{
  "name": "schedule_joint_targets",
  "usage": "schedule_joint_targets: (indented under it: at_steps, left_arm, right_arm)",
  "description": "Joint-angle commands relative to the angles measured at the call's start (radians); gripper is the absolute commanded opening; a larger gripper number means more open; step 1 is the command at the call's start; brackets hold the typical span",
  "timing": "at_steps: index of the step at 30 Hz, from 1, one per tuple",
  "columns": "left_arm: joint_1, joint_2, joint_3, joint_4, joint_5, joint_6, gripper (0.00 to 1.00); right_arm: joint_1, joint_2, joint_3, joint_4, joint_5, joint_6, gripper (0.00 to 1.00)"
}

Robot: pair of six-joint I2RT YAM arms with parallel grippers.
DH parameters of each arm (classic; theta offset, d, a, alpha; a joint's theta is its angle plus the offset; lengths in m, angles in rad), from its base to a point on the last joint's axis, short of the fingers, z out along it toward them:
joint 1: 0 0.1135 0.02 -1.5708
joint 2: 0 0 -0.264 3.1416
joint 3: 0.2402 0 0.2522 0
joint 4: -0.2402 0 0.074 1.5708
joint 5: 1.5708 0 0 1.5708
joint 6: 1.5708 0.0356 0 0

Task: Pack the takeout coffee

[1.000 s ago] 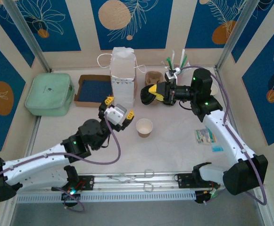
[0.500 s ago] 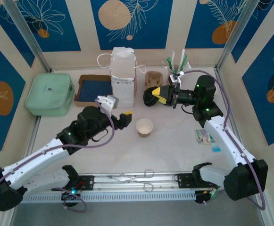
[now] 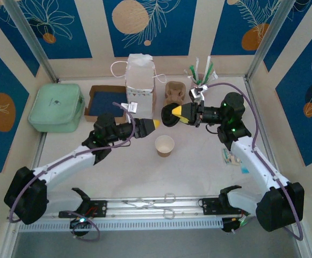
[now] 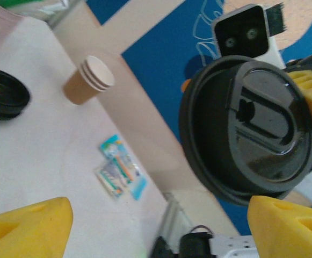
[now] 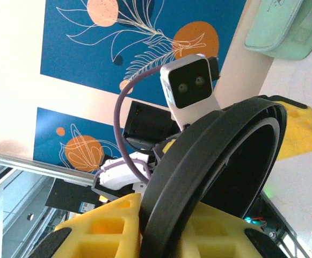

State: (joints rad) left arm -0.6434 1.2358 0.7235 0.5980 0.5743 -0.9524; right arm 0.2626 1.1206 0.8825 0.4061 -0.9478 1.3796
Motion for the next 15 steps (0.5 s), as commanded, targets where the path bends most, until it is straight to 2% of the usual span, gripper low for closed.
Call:
schedule_joint_targets:
  at_steps: [1, 6, 15]
  left_arm:
    - [0.008, 0.02, -0.001, 0.23, 0.101, -0.133, 0.83]
    - [0.008, 0.05, 0.0, 0.319, 0.116, -0.195, 0.79]
    - [0.008, 0.07, 0.001, 0.35, 0.121, -0.216, 0.66]
  right_arm:
    - [0.011, -0.002, -0.005, 0.06, -0.023, -0.001, 0.18]
    - [0.021, 0.016, -0.002, 0.071, -0.019, -0.002, 0.18]
    - [0.037, 0.028, -0.006, 0.114, -0.007, 0.015, 0.17]
